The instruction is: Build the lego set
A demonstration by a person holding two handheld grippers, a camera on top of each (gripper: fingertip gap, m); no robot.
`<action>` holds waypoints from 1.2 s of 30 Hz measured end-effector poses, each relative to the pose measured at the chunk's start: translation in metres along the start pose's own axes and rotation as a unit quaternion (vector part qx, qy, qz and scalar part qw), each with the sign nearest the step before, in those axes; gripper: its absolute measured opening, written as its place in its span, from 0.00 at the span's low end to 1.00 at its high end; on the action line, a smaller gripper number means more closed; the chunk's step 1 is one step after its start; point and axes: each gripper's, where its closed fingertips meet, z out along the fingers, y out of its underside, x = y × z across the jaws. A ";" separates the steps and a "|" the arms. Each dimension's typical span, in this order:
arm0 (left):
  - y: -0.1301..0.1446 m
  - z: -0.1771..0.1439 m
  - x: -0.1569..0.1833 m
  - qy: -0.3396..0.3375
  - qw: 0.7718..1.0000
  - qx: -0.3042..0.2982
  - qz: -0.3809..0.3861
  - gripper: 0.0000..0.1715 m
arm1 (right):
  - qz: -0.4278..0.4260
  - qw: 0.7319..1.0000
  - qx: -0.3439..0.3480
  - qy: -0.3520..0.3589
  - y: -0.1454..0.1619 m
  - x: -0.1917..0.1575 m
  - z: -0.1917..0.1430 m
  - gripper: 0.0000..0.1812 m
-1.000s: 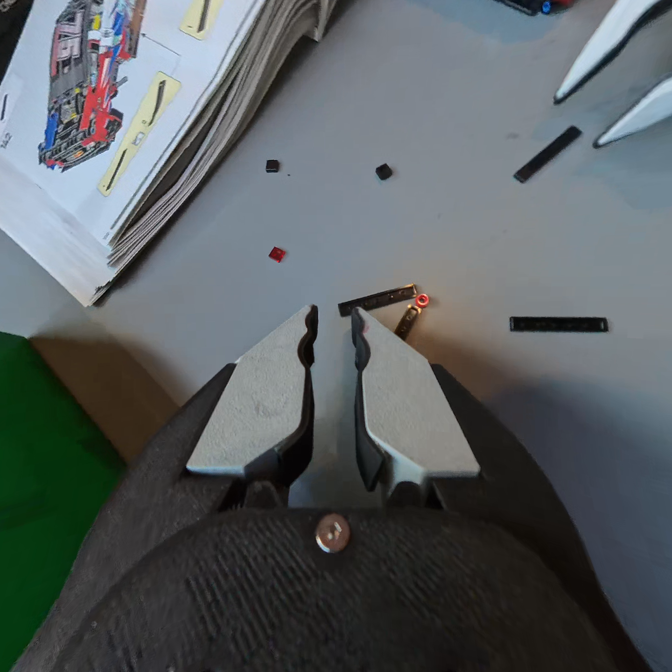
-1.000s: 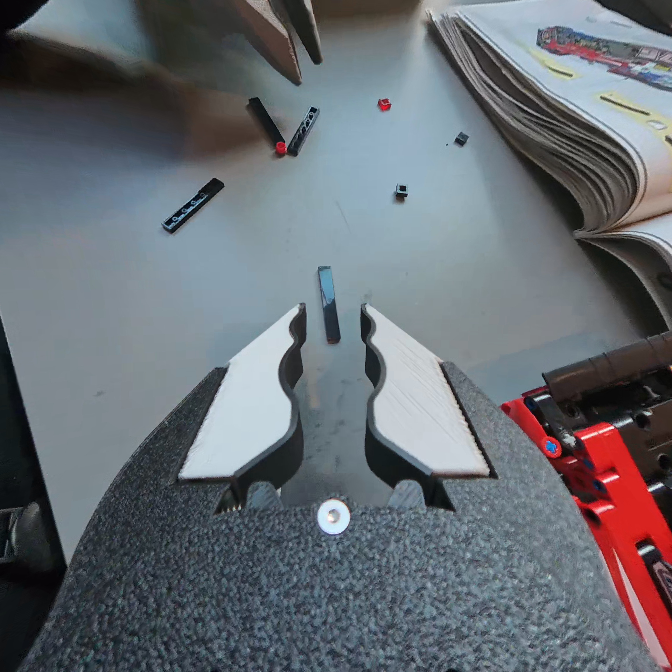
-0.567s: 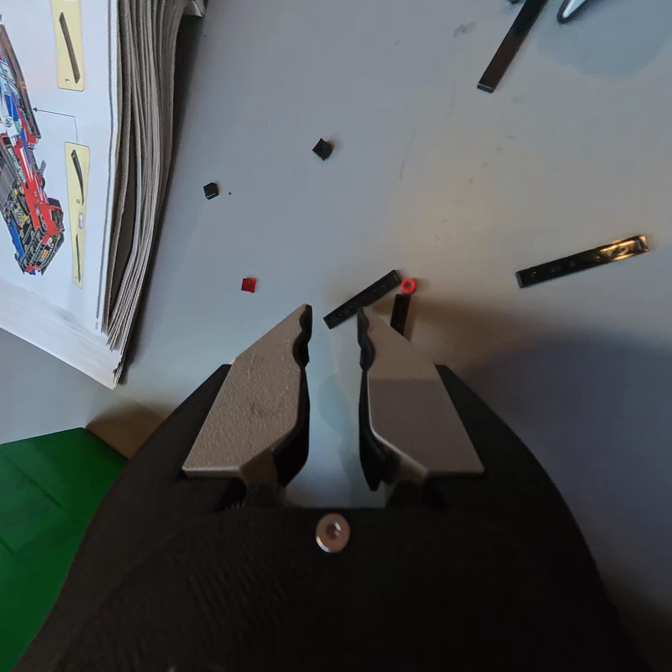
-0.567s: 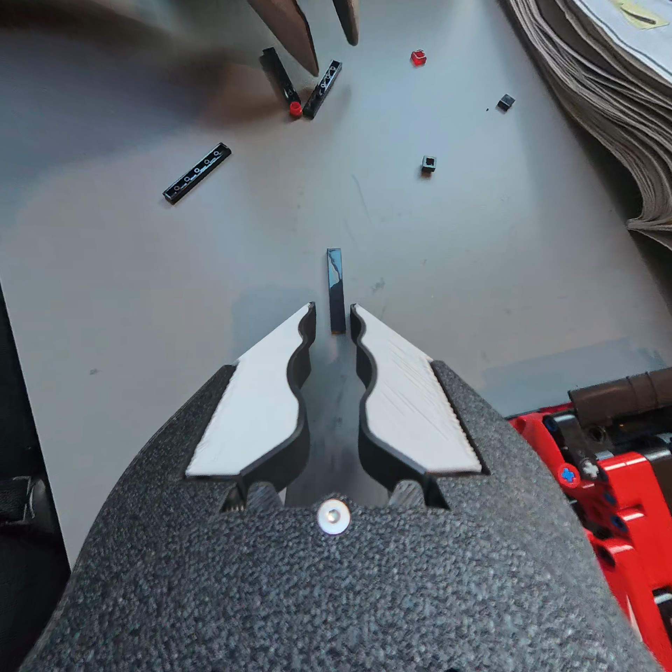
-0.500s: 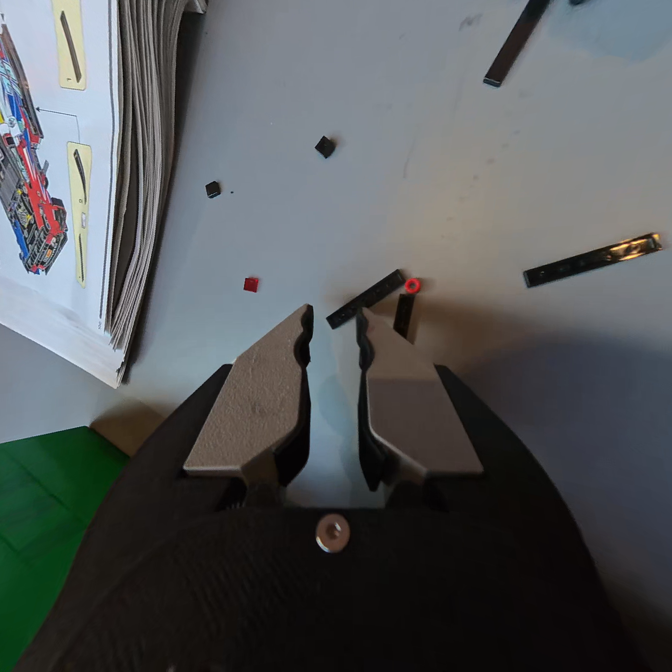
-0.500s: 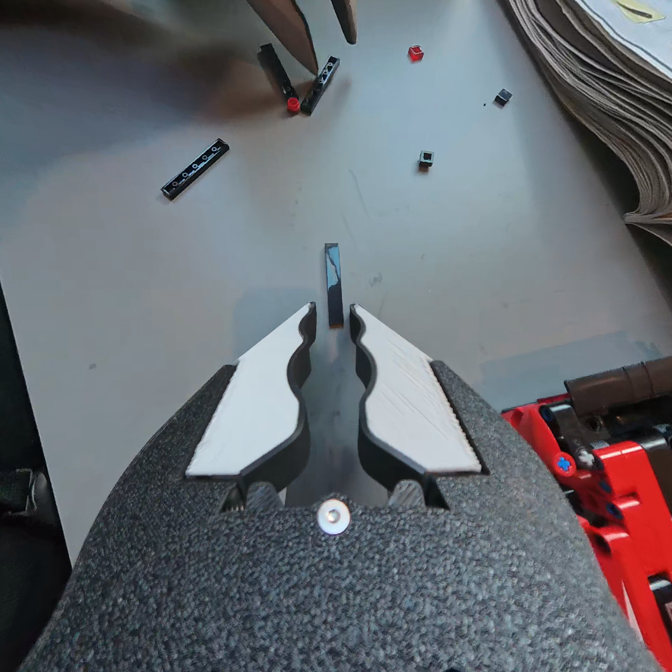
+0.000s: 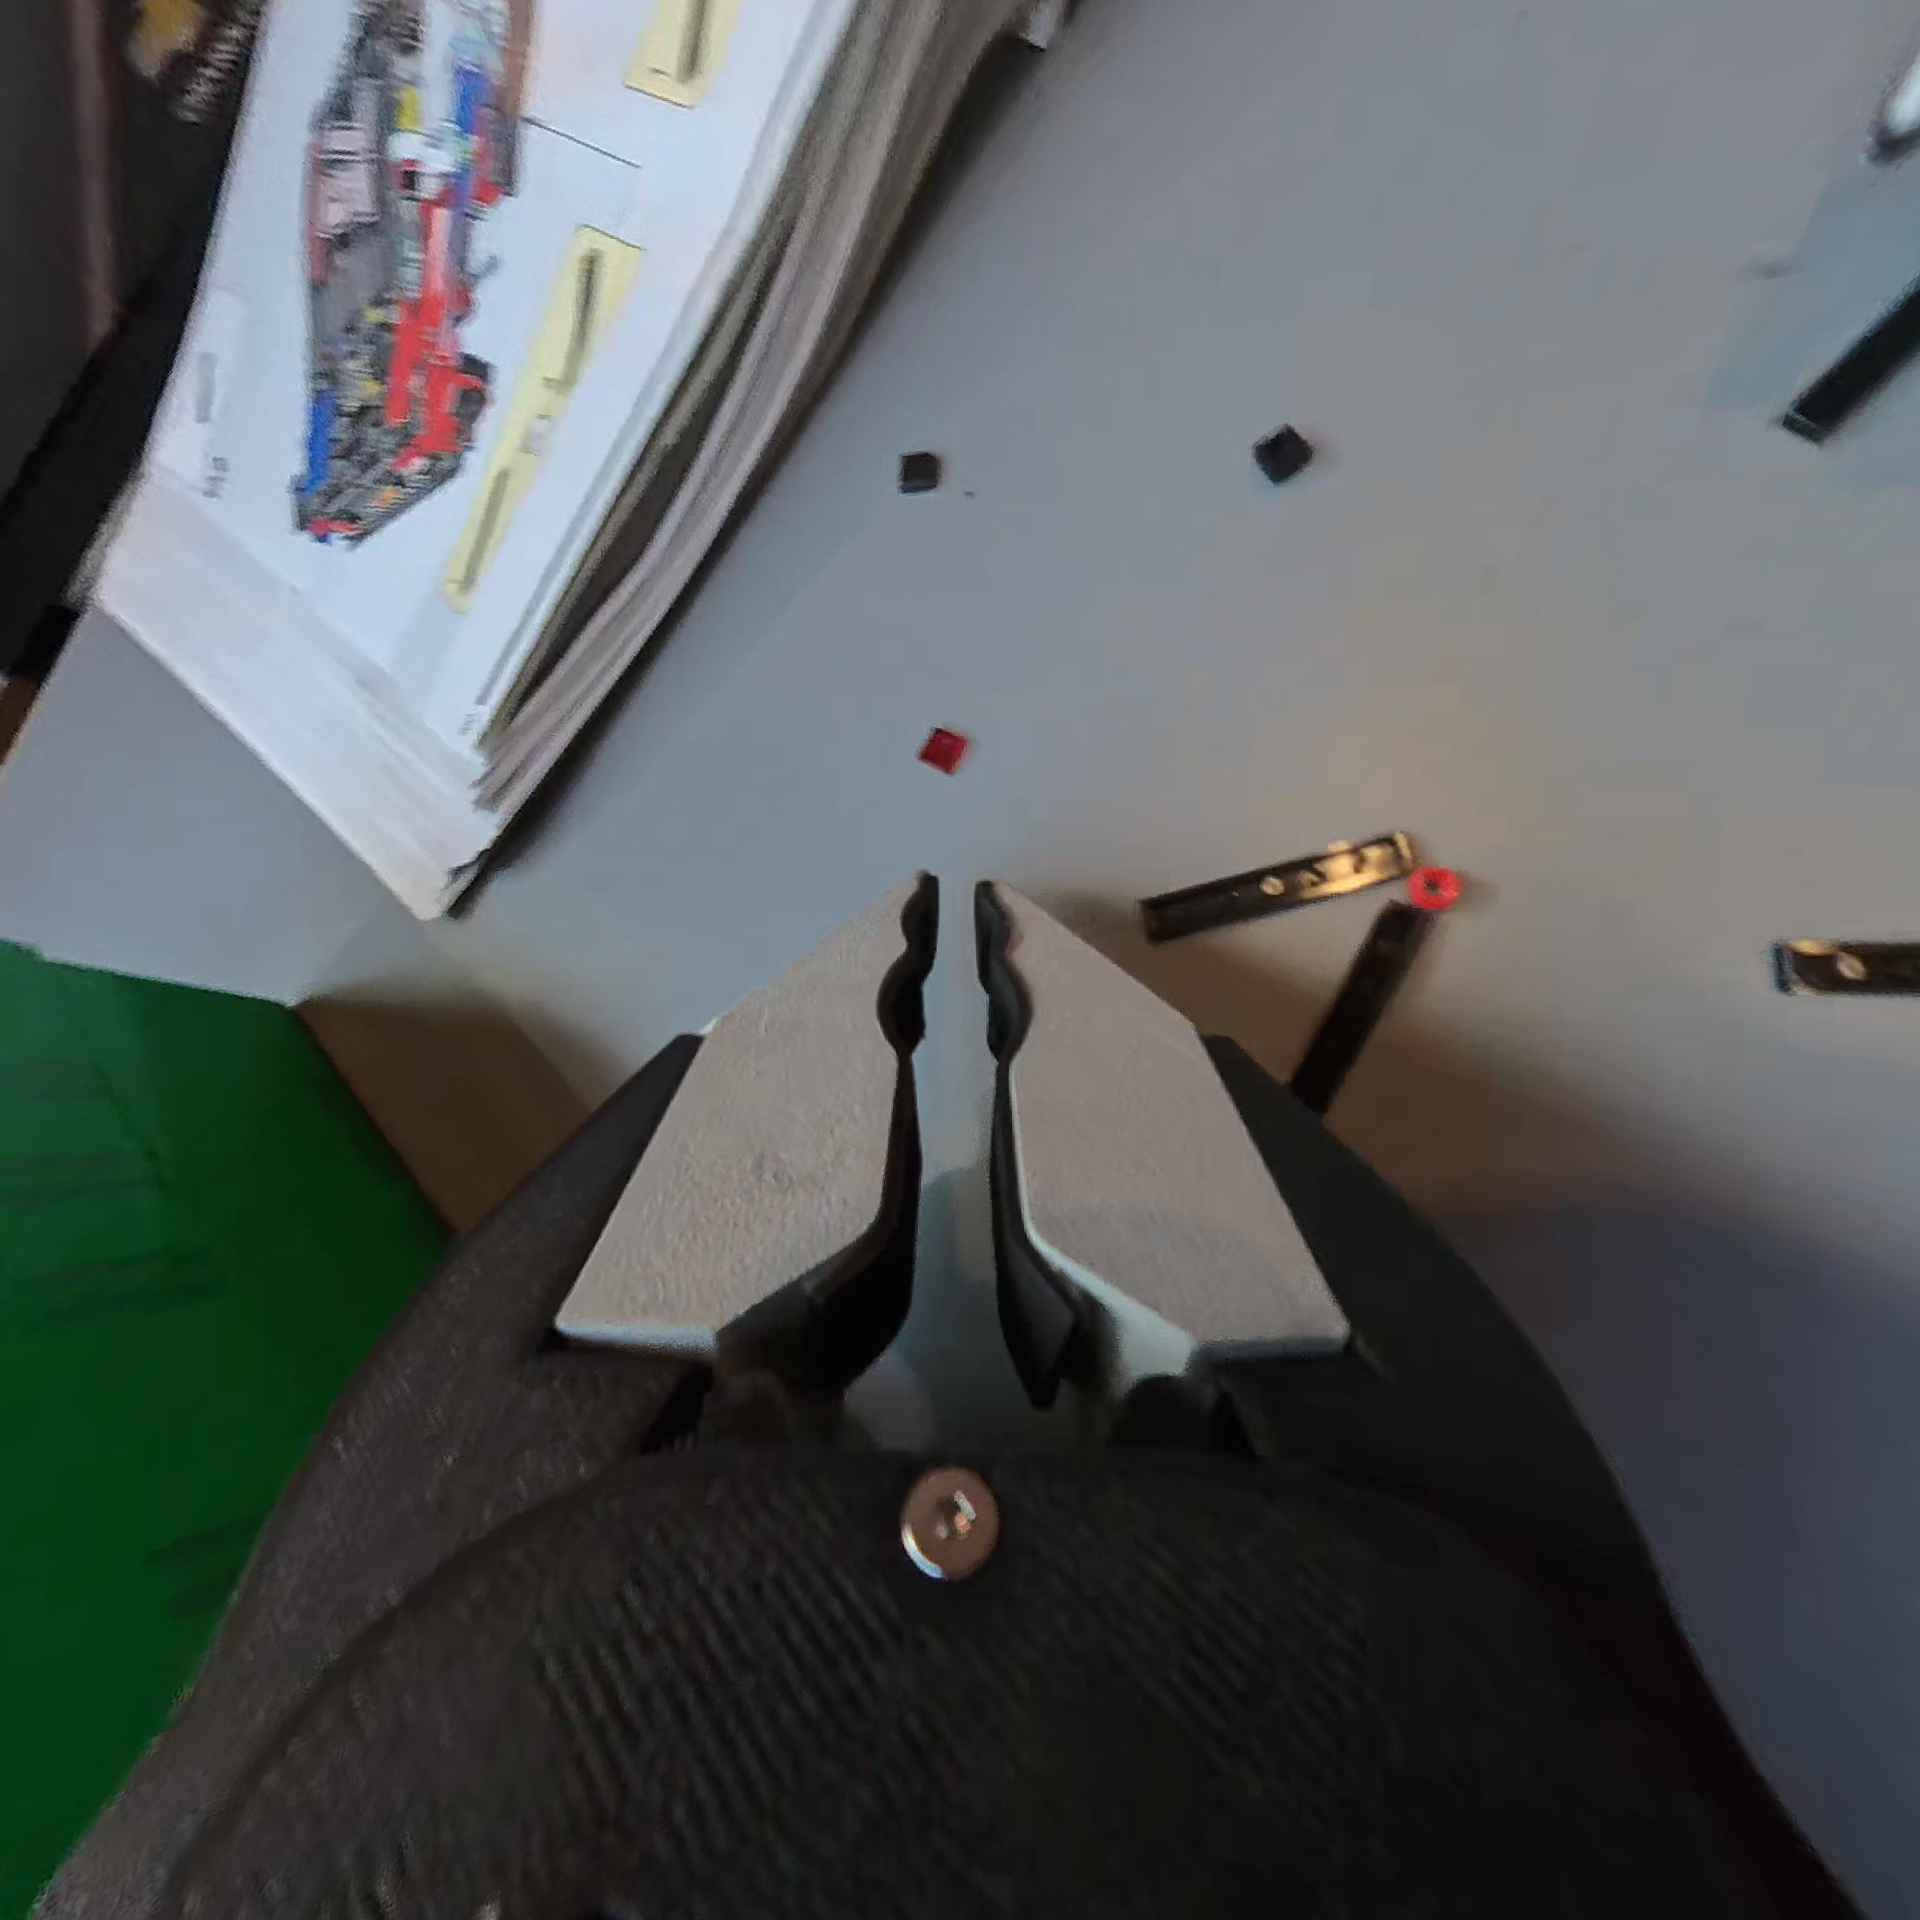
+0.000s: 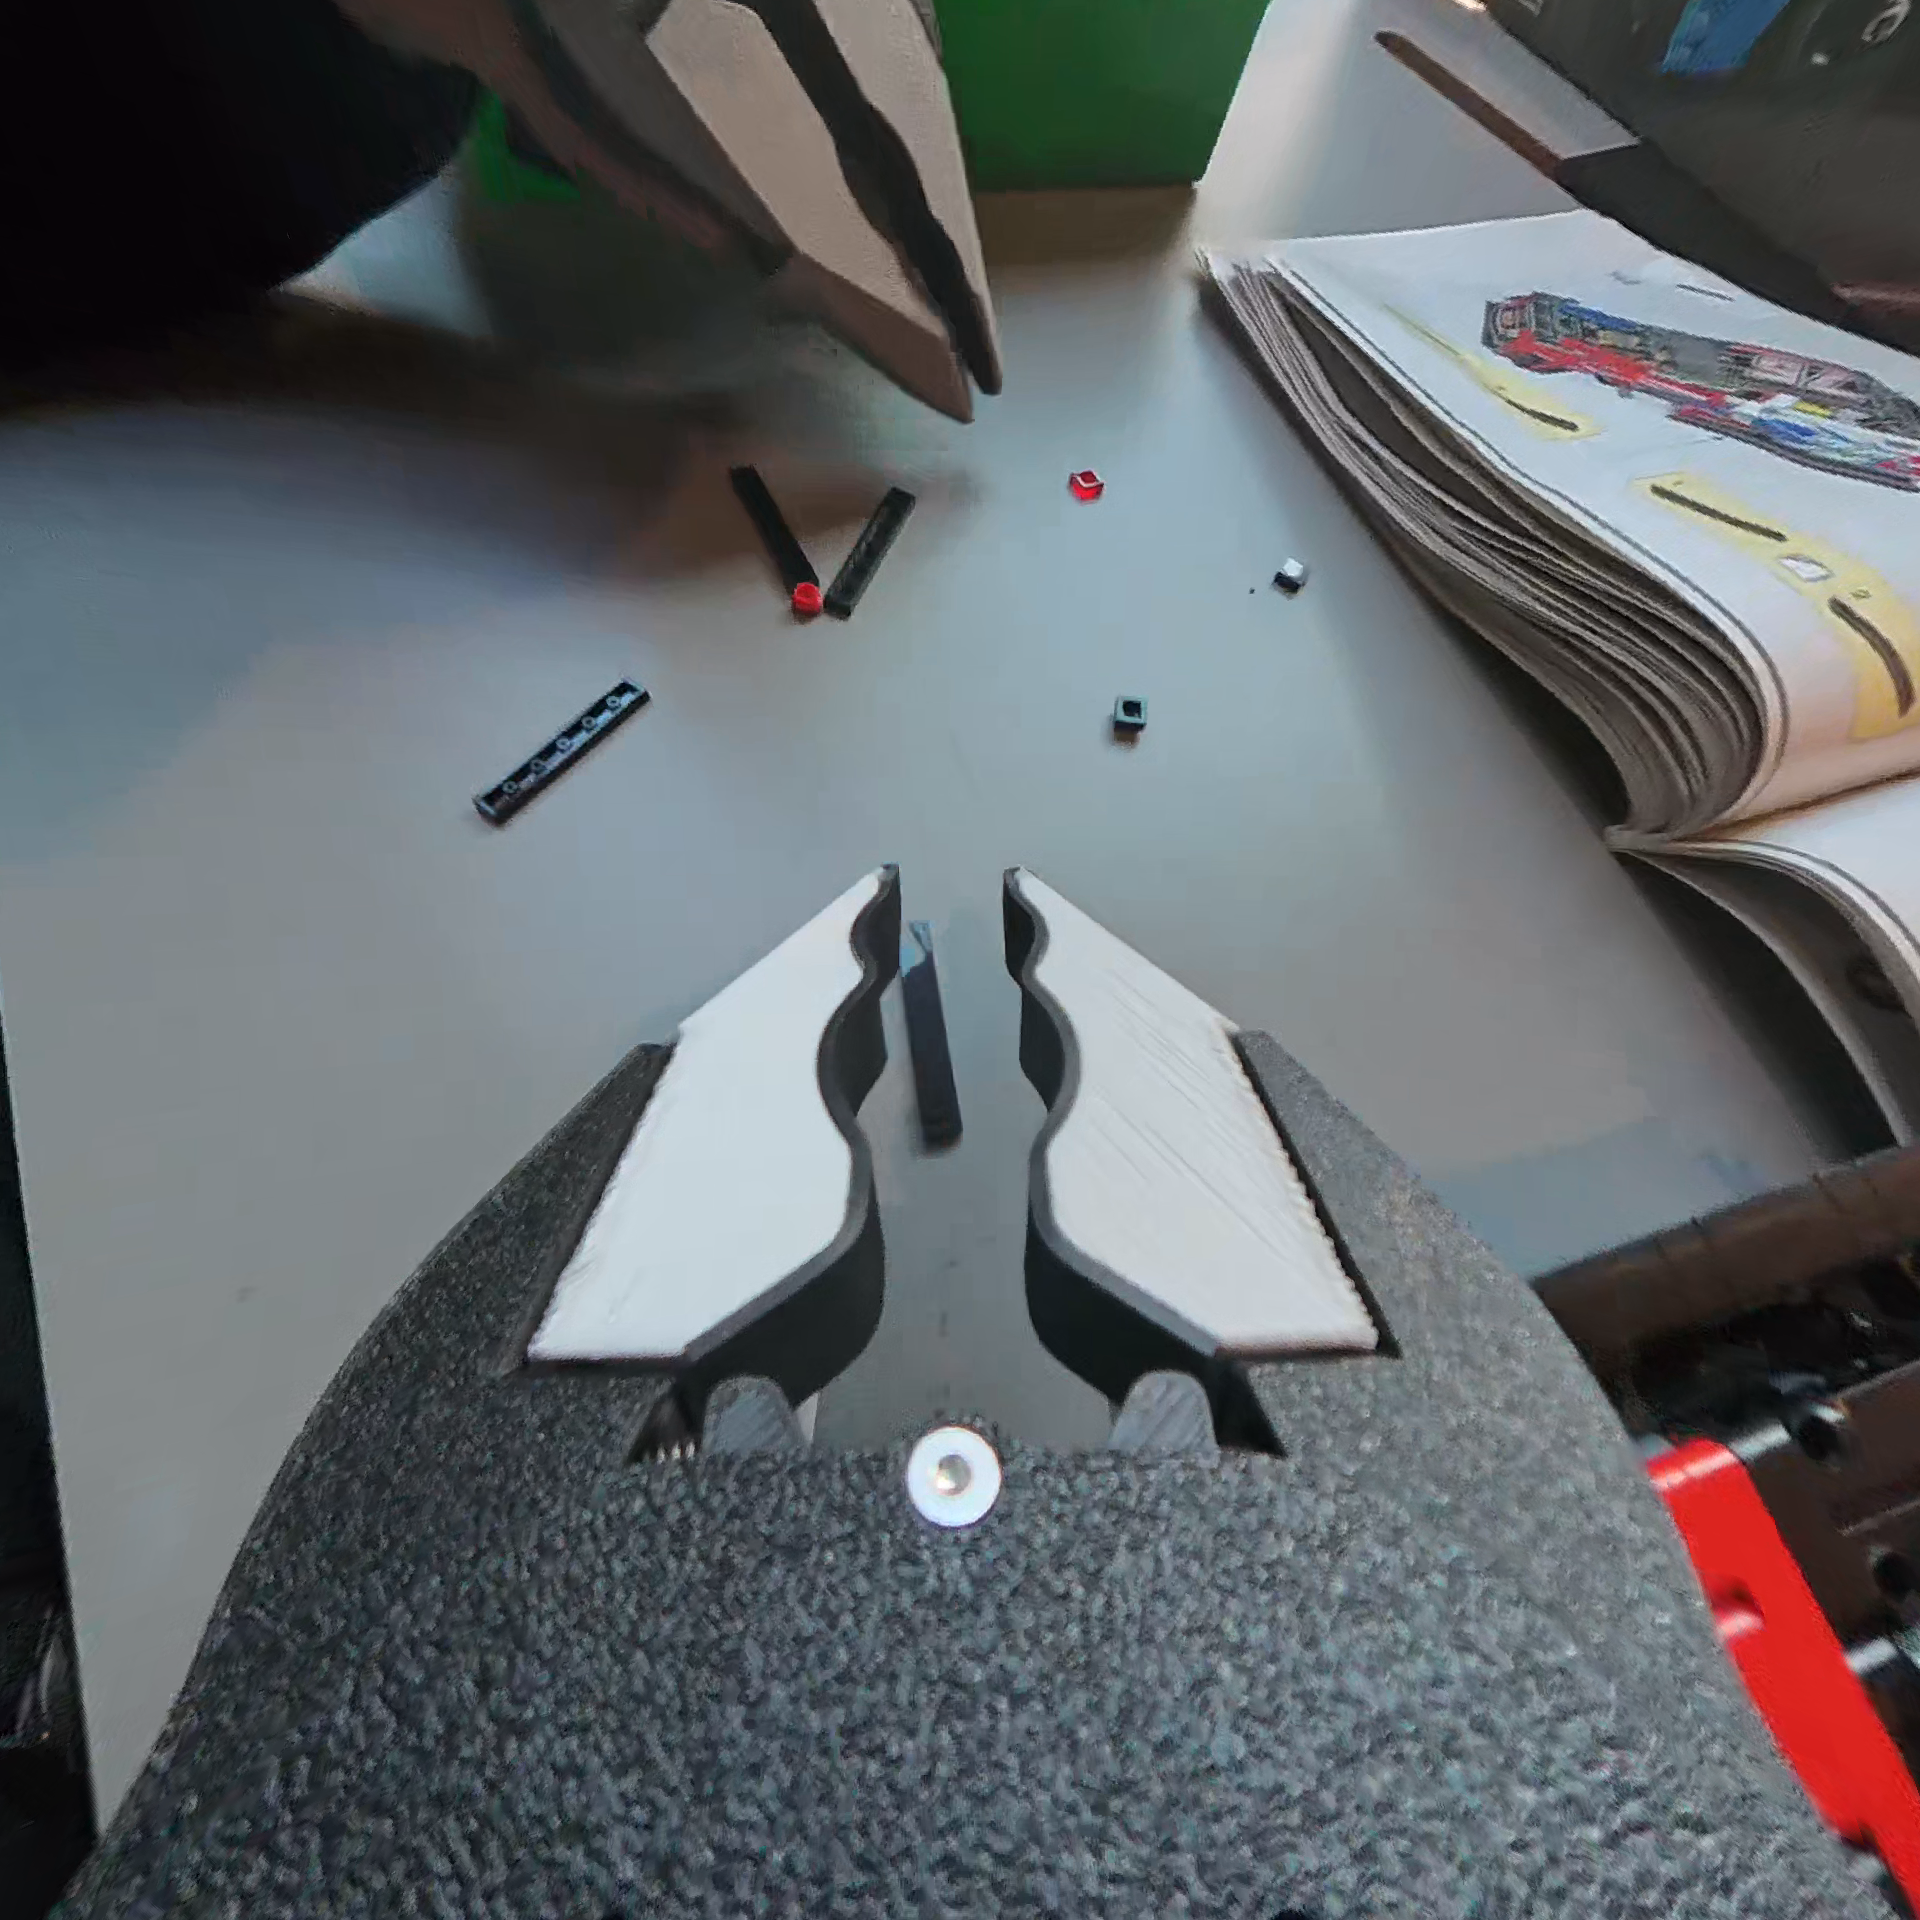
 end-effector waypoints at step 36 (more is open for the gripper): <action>-0.005 -0.005 0.014 0.026 0.999 0.020 0.037 0.03 | 0.021 0.998 -0.005 0.065 -0.034 0.026 -0.008 0.12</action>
